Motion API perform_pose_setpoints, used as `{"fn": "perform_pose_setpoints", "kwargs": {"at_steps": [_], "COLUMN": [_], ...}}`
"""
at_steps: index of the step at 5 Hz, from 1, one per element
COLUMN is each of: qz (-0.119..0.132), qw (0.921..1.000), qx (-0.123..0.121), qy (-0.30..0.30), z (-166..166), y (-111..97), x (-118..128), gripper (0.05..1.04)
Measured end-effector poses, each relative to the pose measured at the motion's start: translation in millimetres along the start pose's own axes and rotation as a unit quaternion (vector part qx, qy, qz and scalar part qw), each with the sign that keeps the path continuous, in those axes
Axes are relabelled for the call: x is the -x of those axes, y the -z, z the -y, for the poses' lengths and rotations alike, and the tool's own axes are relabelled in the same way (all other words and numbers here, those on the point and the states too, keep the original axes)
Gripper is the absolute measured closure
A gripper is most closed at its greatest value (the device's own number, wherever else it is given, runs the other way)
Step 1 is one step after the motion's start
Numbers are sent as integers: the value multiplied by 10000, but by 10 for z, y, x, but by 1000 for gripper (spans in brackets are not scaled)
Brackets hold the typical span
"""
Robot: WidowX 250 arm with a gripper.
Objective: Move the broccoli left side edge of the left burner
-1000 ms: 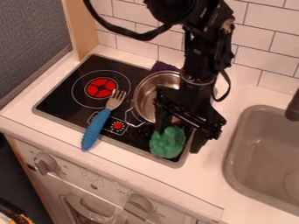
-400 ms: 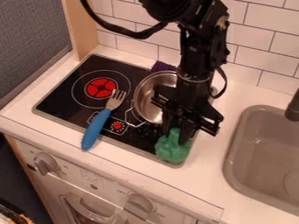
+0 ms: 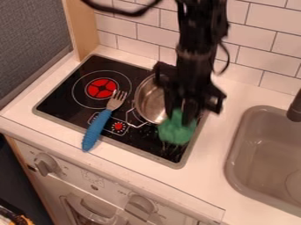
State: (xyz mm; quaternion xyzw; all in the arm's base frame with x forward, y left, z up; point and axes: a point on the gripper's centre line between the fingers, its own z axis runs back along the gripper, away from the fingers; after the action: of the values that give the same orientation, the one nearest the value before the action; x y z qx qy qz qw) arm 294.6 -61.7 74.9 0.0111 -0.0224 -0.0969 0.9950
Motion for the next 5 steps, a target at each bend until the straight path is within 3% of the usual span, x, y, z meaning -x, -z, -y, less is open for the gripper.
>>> {"fn": "perform_pose_setpoints", "kwargs": {"at_steps": [1,2,3,4,5], "qz": [487,602,321,209,139], "qw": [9979,9925,9870,9786,9730], "qx": [76,-13,-142,-223,-274], "qy": [-414,-1064,-1571,-2033,-2290], "z": [-352,-910,-1361,-1833,-2103], "y": [-356,-396,-203,-101,-22], "x": [-111,-168,-154,-116,-142], "gripper": [762,762,762,763,762]}}
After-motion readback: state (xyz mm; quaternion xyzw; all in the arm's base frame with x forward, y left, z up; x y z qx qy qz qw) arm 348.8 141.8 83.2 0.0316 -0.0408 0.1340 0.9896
